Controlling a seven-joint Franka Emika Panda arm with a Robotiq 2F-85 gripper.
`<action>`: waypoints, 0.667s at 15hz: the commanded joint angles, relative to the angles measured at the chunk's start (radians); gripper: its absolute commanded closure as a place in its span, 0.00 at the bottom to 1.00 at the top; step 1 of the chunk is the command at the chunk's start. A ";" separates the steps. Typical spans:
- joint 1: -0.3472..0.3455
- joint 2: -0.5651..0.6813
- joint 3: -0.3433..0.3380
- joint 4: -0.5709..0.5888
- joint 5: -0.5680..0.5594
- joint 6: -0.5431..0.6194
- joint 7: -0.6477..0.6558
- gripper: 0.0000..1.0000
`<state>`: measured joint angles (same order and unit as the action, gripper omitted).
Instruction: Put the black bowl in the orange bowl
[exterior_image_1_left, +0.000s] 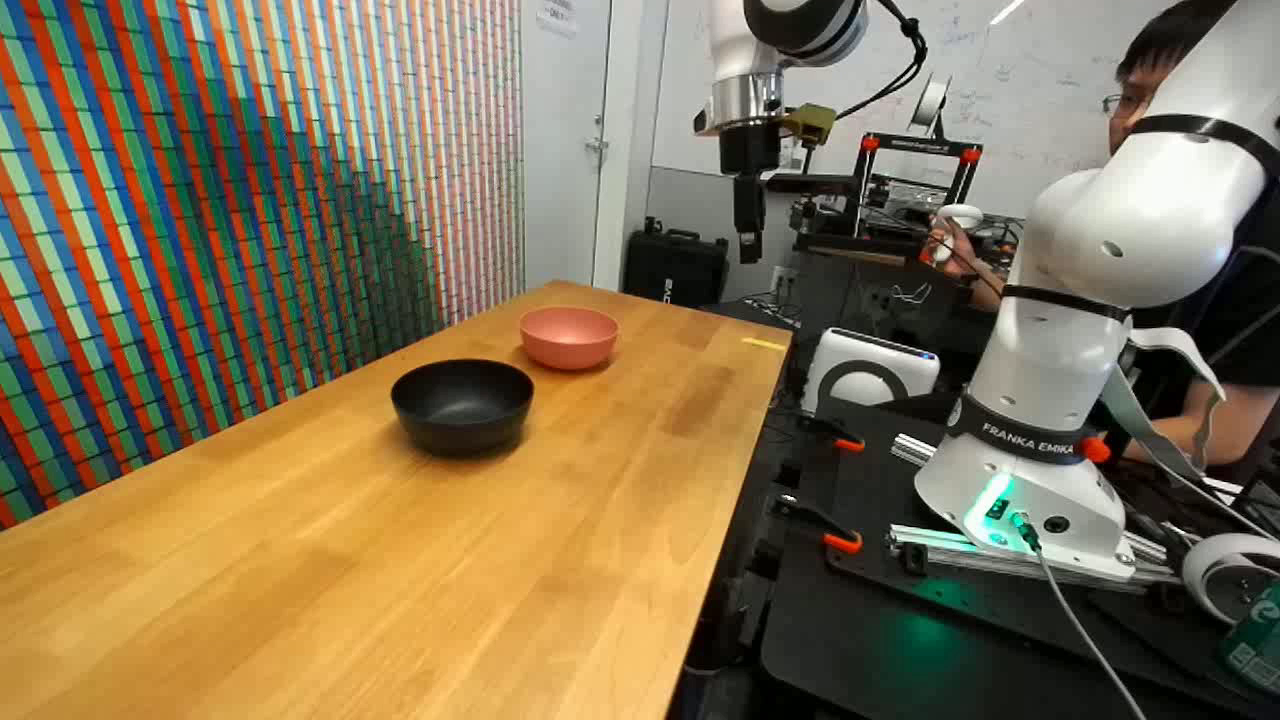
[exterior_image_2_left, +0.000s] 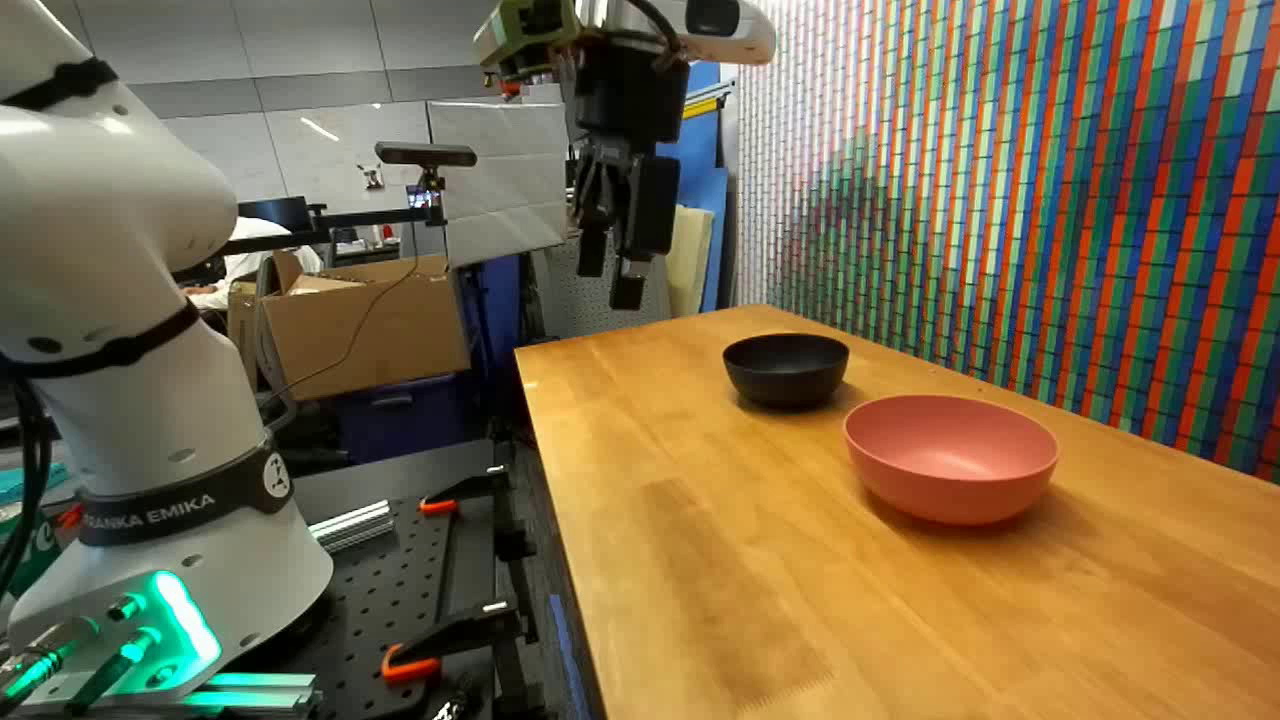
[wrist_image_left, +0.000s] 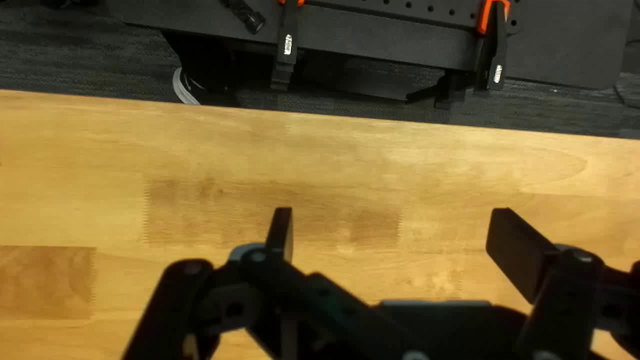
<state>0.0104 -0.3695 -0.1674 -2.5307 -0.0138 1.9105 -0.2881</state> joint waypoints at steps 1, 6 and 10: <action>-0.019 0.001 0.018 0.002 0.006 -0.002 -0.005 0.00; -0.007 0.024 0.022 0.002 0.025 0.045 -0.009 0.00; 0.049 0.102 0.072 0.014 0.138 0.263 0.005 0.00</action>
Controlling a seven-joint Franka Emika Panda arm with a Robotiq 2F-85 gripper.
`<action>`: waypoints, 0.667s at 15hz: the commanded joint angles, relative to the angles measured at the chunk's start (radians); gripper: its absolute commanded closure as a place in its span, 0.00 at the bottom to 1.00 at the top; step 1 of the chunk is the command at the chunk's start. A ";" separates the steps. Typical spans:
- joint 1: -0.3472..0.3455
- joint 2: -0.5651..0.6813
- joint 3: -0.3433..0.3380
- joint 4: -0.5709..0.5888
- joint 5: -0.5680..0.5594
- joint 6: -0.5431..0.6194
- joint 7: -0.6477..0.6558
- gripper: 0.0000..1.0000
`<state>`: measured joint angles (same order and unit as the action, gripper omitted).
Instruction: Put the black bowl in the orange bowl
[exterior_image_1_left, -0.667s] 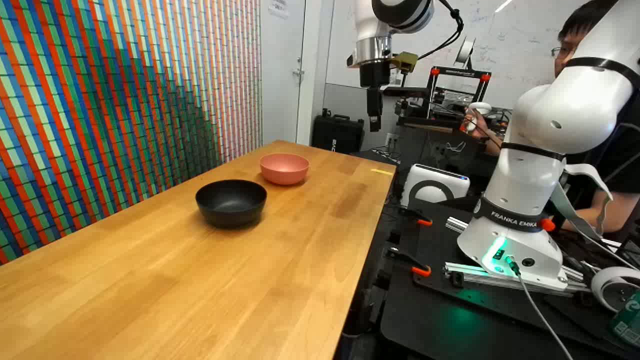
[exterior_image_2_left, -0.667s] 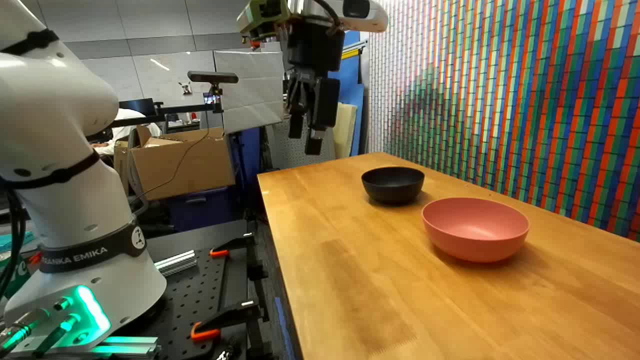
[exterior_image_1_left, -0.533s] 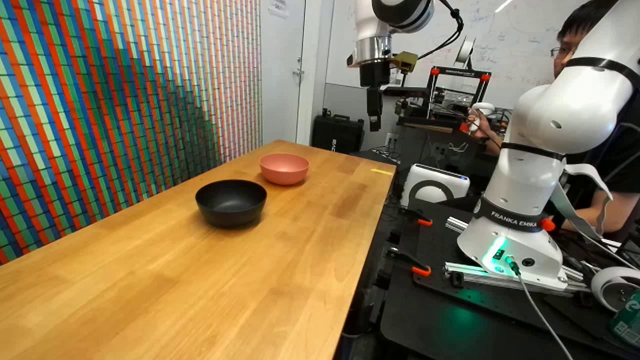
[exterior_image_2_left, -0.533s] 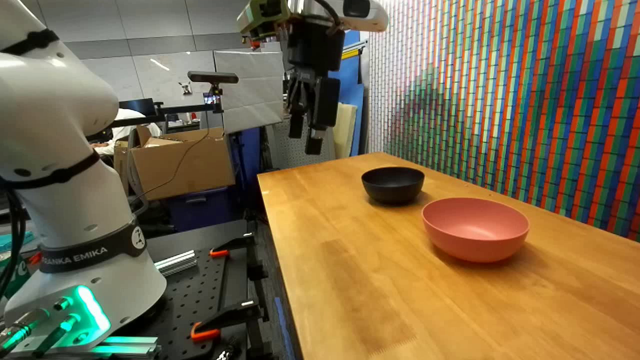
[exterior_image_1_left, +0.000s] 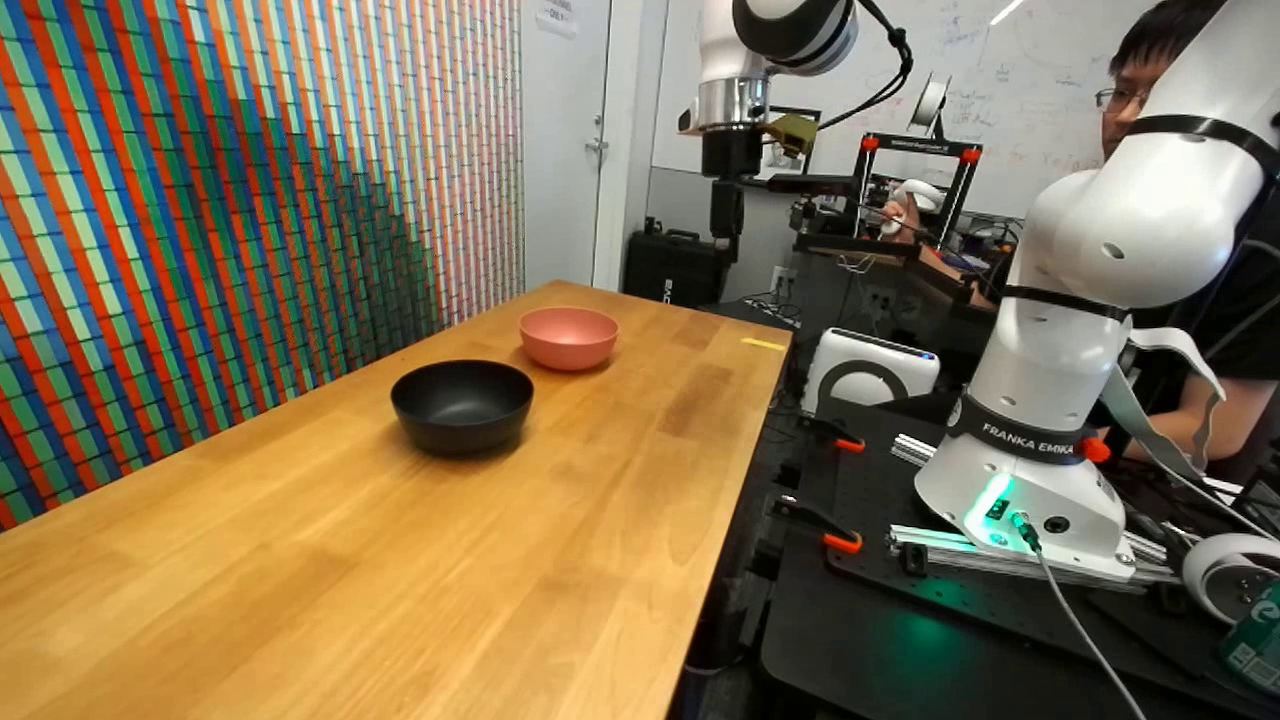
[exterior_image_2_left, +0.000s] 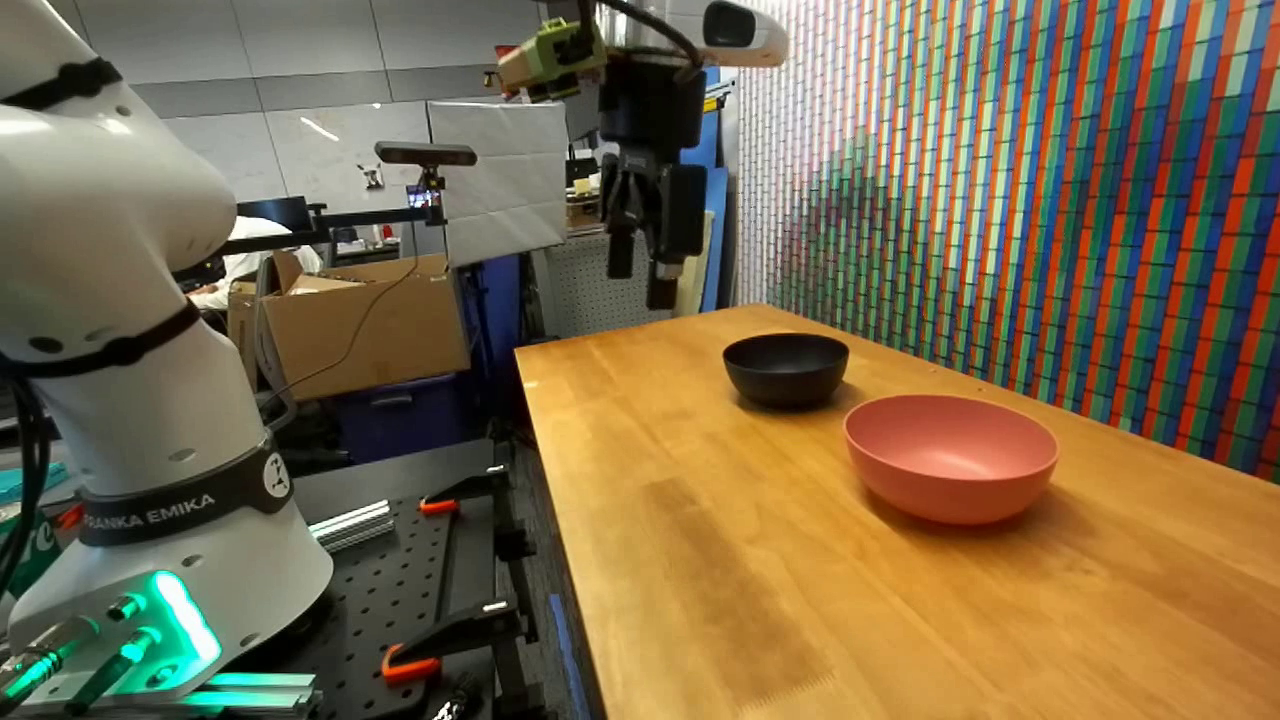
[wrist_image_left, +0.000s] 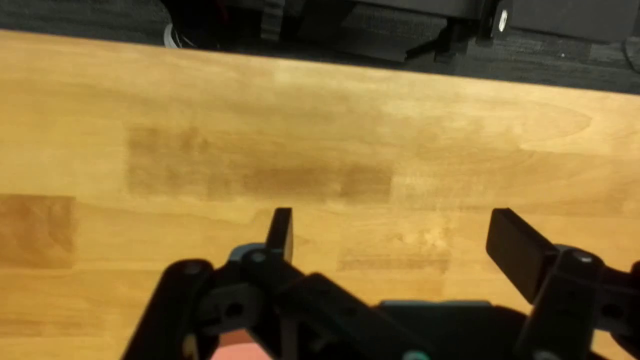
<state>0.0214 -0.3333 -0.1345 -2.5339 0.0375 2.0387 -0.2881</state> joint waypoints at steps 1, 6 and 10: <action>0.054 0.090 0.056 0.021 0.120 0.188 0.005 0.00; 0.121 0.248 0.160 0.052 0.198 0.469 0.034 0.00; 0.122 0.413 0.219 0.114 0.109 0.667 0.102 0.00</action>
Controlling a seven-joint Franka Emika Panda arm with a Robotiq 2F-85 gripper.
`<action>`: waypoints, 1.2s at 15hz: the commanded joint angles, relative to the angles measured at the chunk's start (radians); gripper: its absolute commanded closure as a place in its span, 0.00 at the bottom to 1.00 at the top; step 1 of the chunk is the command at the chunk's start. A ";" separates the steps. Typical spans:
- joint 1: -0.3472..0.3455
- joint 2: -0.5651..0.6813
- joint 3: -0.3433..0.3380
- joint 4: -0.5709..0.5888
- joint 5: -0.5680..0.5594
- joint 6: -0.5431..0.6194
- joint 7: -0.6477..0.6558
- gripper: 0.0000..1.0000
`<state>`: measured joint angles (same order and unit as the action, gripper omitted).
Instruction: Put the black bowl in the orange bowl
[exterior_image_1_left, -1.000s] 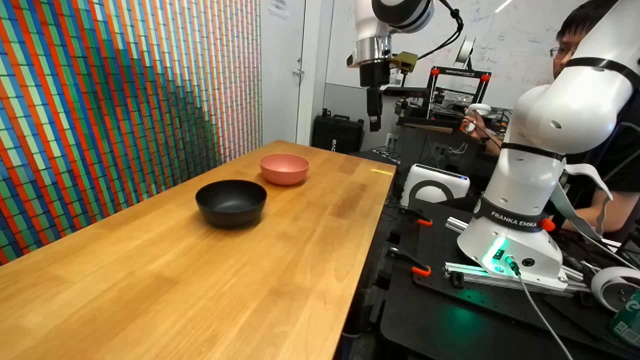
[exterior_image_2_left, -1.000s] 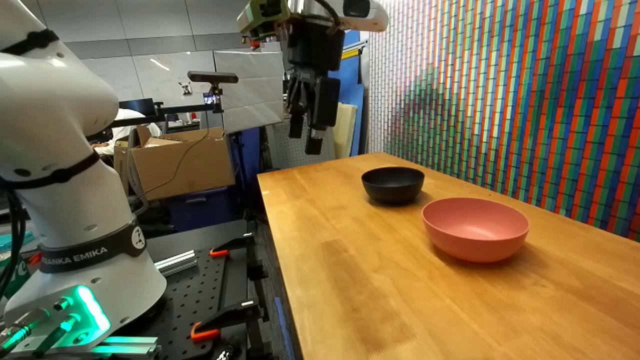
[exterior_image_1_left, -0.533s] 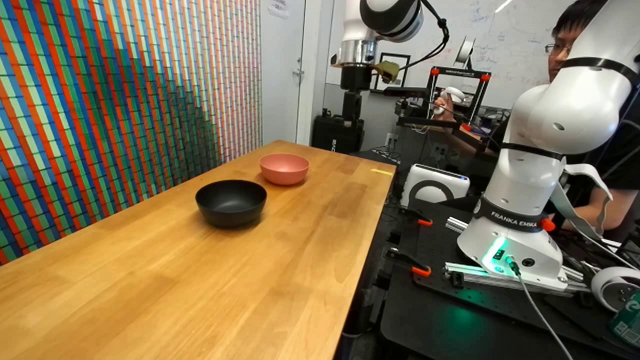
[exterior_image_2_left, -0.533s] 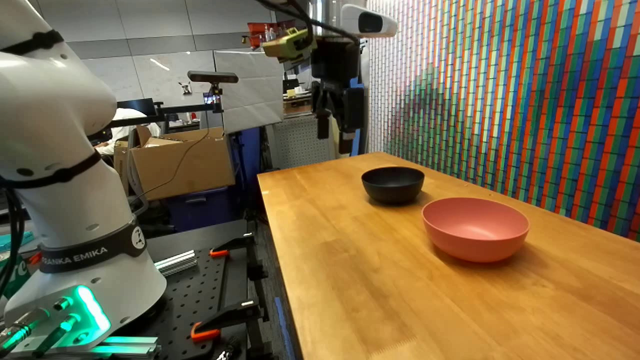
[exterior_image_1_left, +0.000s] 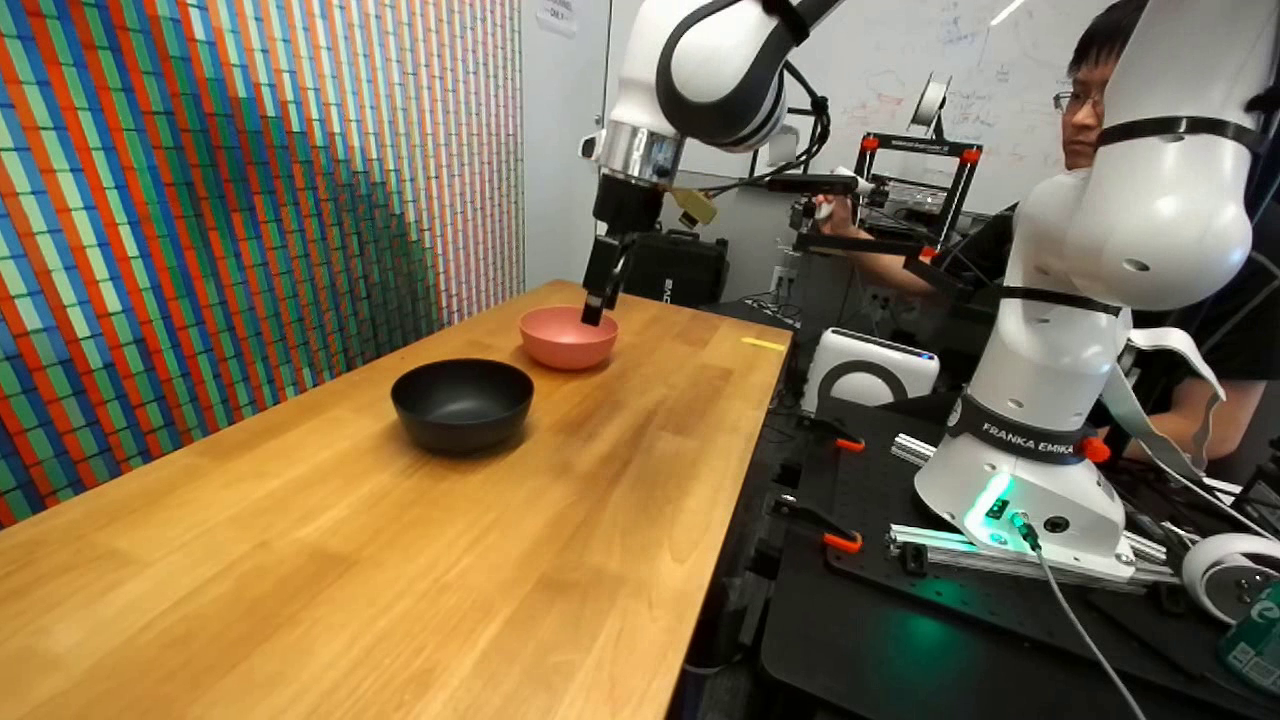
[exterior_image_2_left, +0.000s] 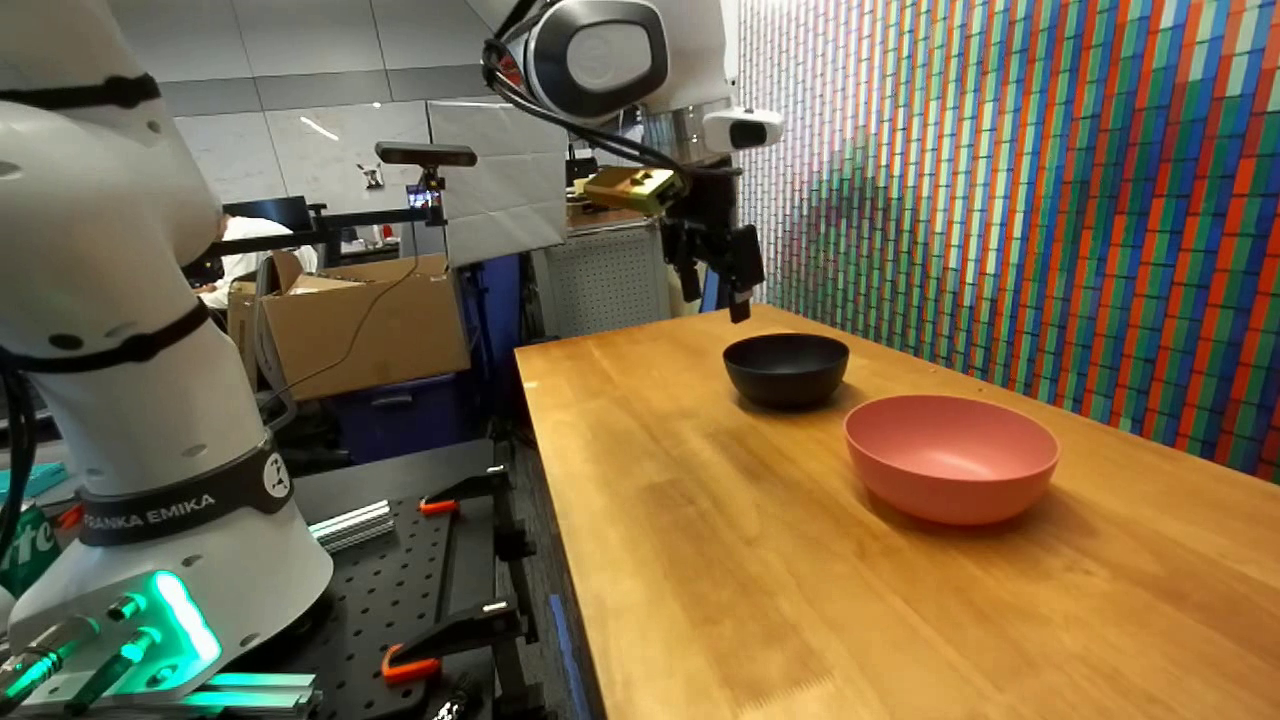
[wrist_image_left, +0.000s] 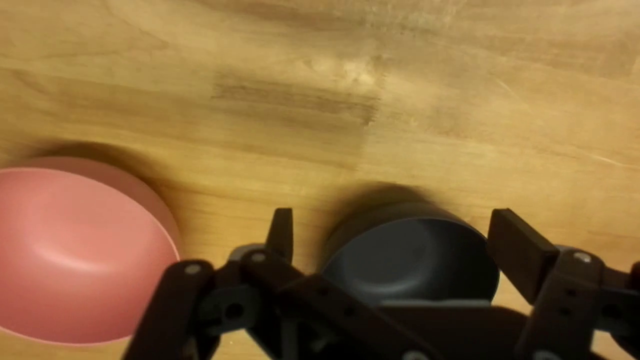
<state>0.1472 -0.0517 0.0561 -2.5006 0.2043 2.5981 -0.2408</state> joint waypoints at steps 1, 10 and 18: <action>-0.006 0.173 0.036 0.102 -0.090 0.143 0.081 0.00; 0.040 0.465 -0.017 0.370 -0.312 0.215 0.314 0.00; 0.072 0.574 -0.026 0.423 -0.313 0.212 0.329 0.26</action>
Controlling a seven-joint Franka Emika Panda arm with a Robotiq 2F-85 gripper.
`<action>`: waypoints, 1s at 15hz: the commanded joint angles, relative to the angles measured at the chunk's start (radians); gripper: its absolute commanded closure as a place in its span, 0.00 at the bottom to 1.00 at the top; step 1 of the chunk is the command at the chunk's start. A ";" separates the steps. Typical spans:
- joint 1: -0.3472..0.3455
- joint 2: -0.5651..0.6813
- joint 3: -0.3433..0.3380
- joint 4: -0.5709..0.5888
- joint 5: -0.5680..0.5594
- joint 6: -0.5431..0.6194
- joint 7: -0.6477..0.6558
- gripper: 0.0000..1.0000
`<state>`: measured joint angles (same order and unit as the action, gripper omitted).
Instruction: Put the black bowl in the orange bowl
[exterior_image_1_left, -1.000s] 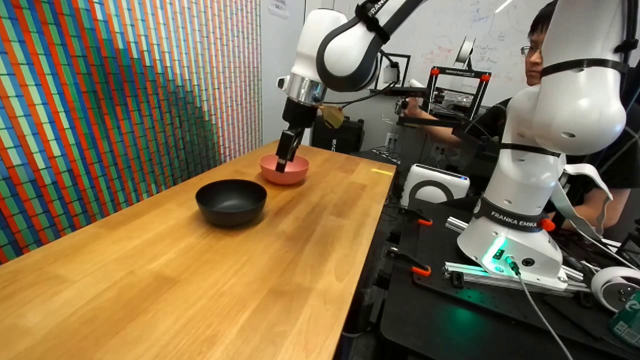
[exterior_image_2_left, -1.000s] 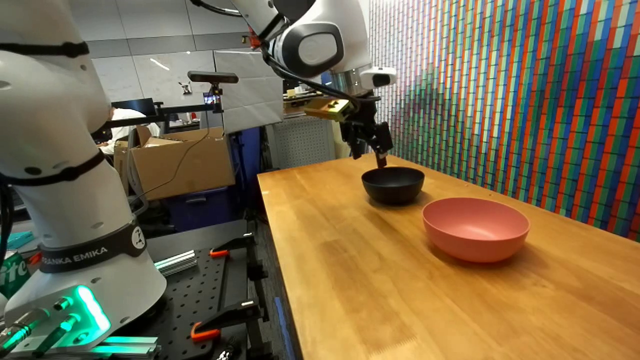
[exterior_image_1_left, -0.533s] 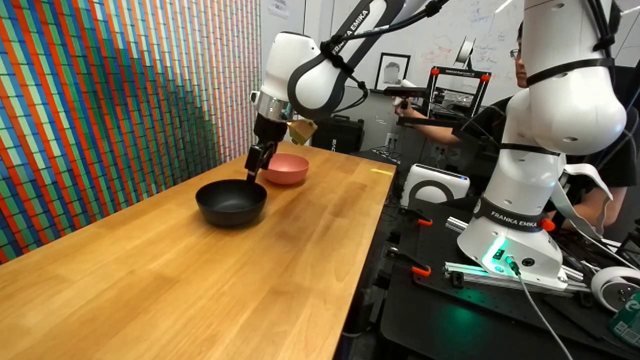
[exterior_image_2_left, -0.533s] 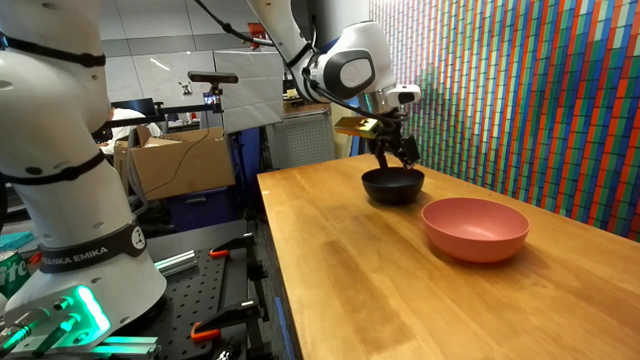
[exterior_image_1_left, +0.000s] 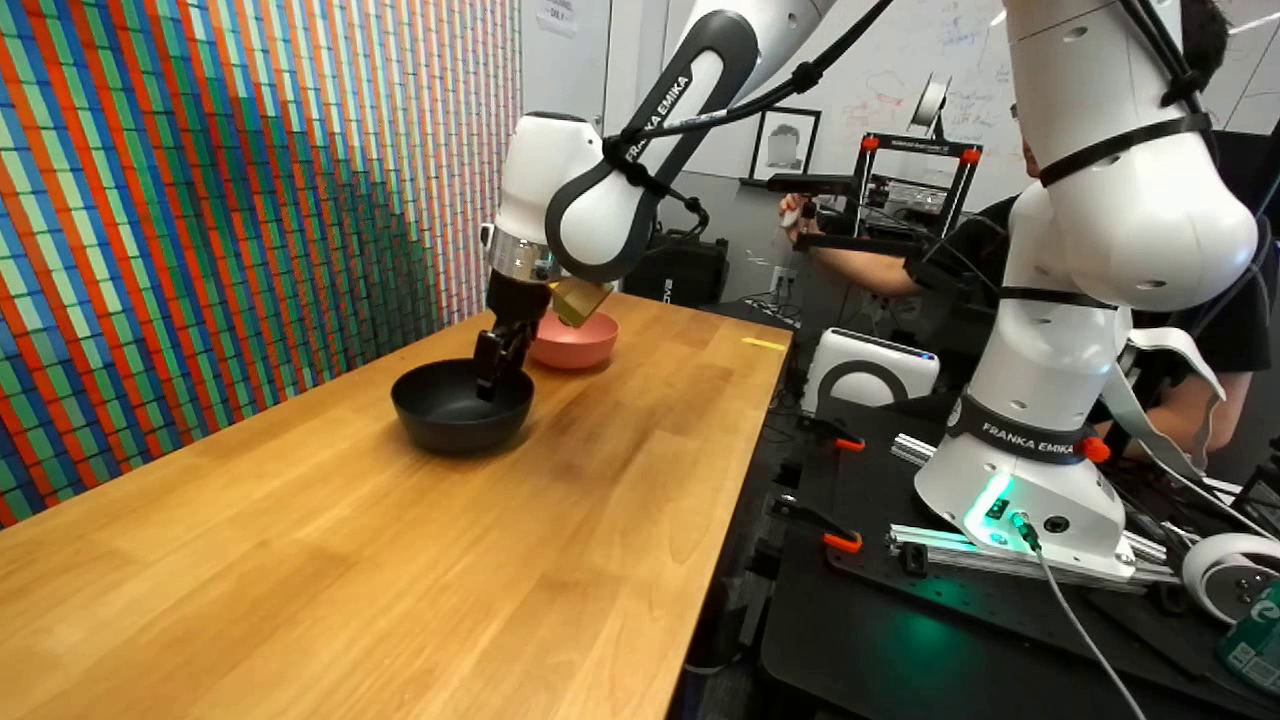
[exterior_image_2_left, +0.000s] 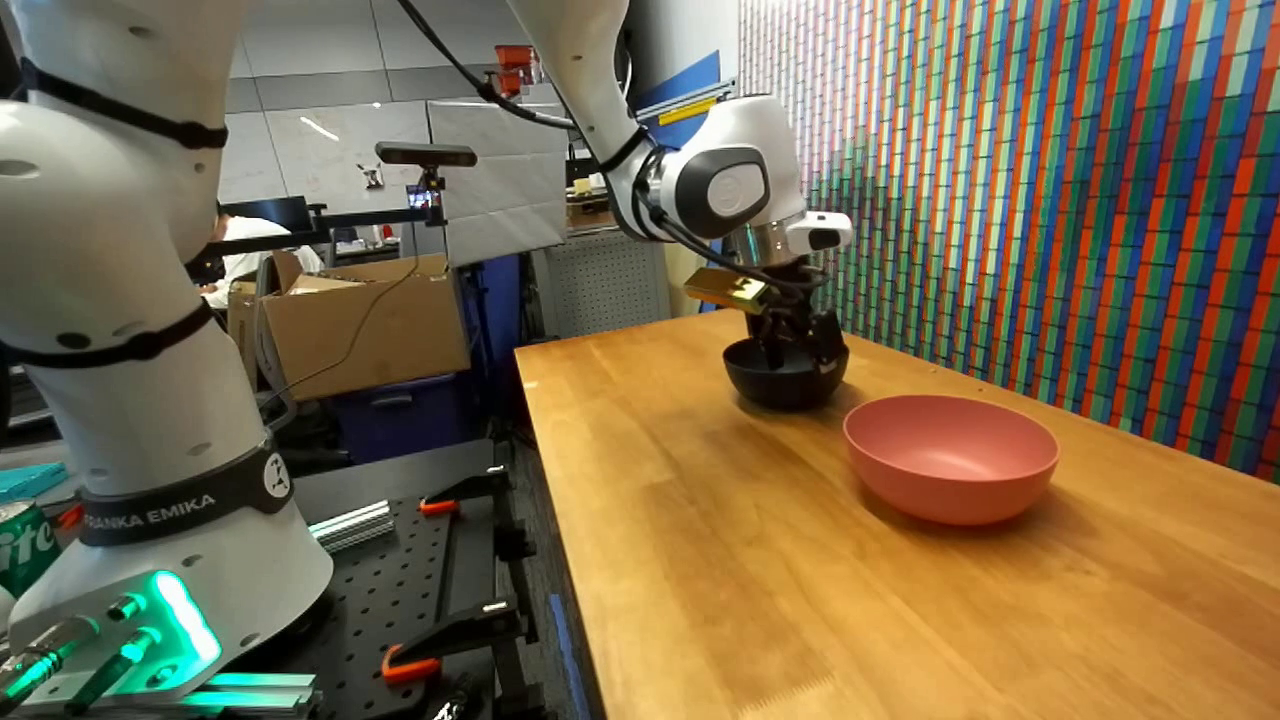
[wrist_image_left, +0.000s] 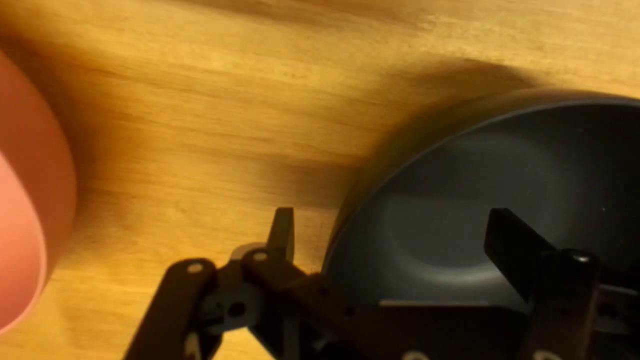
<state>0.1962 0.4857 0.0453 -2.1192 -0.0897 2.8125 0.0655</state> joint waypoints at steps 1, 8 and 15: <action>0.025 0.040 -0.016 0.047 -0.018 -0.007 0.022 0.34; 0.026 0.036 -0.024 0.086 -0.034 -0.030 0.004 0.89; 0.015 0.021 -0.025 0.109 -0.062 -0.094 -0.033 0.97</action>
<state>0.2090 0.5069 0.0359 -2.0313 -0.1156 2.7734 0.0522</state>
